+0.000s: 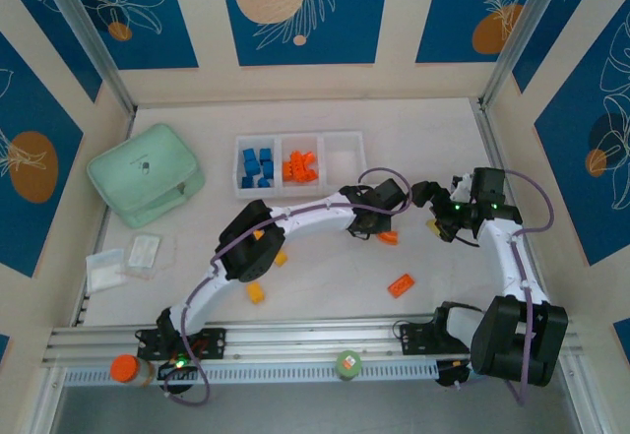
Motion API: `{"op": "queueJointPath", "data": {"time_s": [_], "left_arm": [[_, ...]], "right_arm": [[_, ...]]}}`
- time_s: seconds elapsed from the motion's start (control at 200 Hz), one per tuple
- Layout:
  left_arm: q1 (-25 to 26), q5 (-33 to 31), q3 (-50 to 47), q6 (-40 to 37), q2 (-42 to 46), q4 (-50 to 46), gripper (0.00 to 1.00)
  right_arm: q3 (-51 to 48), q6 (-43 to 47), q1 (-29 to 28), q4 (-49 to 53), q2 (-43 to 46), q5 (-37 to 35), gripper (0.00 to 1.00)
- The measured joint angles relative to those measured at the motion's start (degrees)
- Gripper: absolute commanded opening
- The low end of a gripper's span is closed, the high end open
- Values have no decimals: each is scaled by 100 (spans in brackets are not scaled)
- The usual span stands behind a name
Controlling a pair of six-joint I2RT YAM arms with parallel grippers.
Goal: Sort the legos into containers by color
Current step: Pick up the lego from the middle-right of the table.
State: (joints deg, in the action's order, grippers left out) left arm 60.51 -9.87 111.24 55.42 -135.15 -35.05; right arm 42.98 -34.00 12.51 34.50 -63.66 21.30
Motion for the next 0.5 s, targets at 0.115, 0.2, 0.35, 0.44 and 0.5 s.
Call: {"op": "queueJointPath", "data": {"time_s": [0.115, 0.2, 0.35, 0.44, 0.5], "left_arm": [[0, -74, -120, -76, 111, -39, 3], [0, -138, -369, -133, 332, -31, 3], [0, -262, -1279, -153, 1147, 116, 1], [-13, -372, -1722, -192, 1661, 184, 0], [-44, -437, -2002, -227, 2002, 236, 0]], "right_arm": [[0, 11, -2, 55, 0, 2, 99], [0, 42, -22, 120, 9, 17, 99], [28, 129, -192, 310, 11, 13, 99], [98, 166, -393, 442, 22, 15, 99], [170, 192, -590, 522, 55, -13, 99]]}}
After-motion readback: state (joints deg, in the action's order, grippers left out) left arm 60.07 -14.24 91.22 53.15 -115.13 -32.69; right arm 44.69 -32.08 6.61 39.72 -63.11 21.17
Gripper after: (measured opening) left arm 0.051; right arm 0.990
